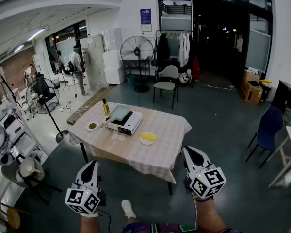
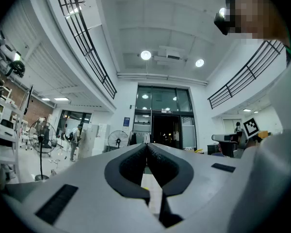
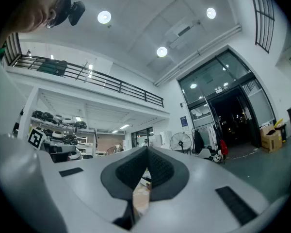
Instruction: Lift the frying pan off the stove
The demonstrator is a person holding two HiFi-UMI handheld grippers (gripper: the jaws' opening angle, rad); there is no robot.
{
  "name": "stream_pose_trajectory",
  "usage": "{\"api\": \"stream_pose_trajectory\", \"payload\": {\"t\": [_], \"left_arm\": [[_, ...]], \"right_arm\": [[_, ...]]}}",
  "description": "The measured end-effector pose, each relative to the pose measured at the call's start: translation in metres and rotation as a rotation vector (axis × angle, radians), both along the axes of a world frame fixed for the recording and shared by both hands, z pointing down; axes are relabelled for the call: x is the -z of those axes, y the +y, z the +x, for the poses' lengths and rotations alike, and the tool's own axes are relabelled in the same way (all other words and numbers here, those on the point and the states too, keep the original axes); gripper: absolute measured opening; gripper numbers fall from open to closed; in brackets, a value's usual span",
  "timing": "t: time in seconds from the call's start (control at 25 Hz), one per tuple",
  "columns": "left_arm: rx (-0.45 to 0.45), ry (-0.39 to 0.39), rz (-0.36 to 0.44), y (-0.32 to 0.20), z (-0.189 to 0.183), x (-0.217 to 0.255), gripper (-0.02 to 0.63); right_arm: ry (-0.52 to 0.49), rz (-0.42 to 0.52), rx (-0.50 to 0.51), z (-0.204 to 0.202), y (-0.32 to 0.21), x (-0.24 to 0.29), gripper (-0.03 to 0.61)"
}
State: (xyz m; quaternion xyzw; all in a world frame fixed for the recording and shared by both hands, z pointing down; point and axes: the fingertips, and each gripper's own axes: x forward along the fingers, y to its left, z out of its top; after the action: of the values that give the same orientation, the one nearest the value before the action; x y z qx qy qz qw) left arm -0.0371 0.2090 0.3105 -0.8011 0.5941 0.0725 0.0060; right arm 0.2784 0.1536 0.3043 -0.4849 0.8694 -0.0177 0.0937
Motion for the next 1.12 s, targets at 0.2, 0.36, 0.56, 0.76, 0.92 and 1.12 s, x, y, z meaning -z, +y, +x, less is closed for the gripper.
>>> {"api": "stream_pose_trajectory", "payload": {"t": [0.2, 0.36, 0.56, 0.76, 0.92, 1.12], "left_arm": [[-0.004, 0.000, -0.002, 0.009, -0.002, -0.002, 0.023], [0.001, 0.004, -0.005, 0.009, -0.004, -0.006, 0.023], [-0.002, 0.009, -0.014, 0.008, -0.004, -0.012, 0.023], [-0.006, 0.013, -0.024, 0.004, -0.003, -0.020, 0.023], [-0.009, 0.013, -0.027, -0.001, -0.003, -0.026, 0.023], [-0.009, 0.013, -0.033, -0.008, -0.002, -0.023, 0.023]], "right_arm": [[-0.001, 0.007, 0.000, -0.004, 0.010, 0.002, 0.006], [0.007, -0.002, -0.003, -0.004, 0.008, -0.003, 0.006], [0.020, -0.014, -0.005, -0.006, 0.009, -0.014, 0.006], [0.028, -0.003, -0.006, -0.004, 0.006, -0.018, 0.006], [-0.014, -0.016, 0.013, -0.007, 0.002, -0.022, 0.008], [0.003, -0.036, 0.002, -0.008, -0.005, -0.023, 0.008]]}}
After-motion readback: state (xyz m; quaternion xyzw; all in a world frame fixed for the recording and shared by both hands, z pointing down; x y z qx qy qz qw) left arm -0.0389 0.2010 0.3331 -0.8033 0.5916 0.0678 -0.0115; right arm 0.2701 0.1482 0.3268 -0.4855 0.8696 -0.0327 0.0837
